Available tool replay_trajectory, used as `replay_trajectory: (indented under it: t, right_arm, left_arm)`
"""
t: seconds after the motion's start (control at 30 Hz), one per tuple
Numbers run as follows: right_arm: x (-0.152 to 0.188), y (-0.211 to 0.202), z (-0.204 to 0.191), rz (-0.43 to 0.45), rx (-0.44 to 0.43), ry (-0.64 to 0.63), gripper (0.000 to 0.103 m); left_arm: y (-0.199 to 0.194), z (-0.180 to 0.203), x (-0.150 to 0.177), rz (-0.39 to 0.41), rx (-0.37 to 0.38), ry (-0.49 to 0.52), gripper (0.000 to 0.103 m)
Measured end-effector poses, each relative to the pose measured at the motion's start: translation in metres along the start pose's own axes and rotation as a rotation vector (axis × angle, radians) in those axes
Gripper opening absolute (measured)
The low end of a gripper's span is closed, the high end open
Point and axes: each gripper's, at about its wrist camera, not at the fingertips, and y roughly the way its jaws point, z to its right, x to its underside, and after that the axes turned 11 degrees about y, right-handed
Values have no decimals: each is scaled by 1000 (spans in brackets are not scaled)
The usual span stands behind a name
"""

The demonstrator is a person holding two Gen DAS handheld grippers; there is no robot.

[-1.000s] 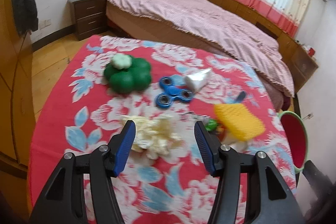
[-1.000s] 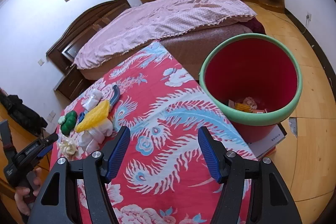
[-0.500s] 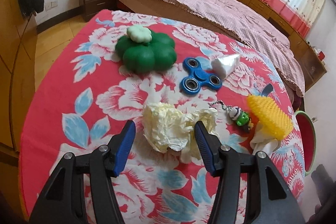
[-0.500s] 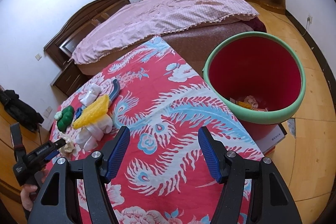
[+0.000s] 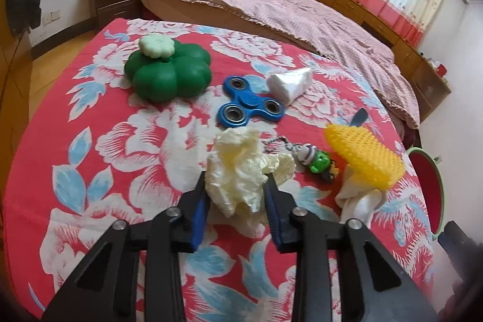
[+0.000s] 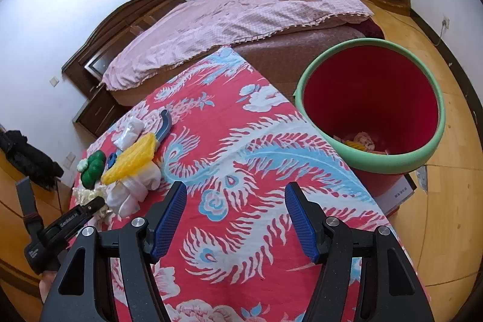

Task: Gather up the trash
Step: 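Move the left tool to the crumpled cream plastic bag and close on it, then grasp the yellow foam net with the right tool while the left tool holds the plastic bag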

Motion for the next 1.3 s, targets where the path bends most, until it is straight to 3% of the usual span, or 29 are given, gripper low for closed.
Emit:
replay_trajectory:
  t: [0.2,0.53,0.73,1.13,1.3]
  right_arm:
    - [0,7,-15,-11,-9,-37,69]
    - [0,20,-57,-23,-56,-130,69]
    - [2,39,-87,-52,-85,-195,69]
    - [-2,78,-111,-101,-93,-197,68]
    - [2,84,-113,-132,-97,-209,48]
  left_arm:
    - [2,5,1,-1,-5,27,31]
    - [6,-2,3,-17,33,-29,31]
    - [0,-3,4,0,57,-24,24]
    - [-10,-10,5,24,65,-40,24]
    - [-10,-11,7,19,67,-44,24]
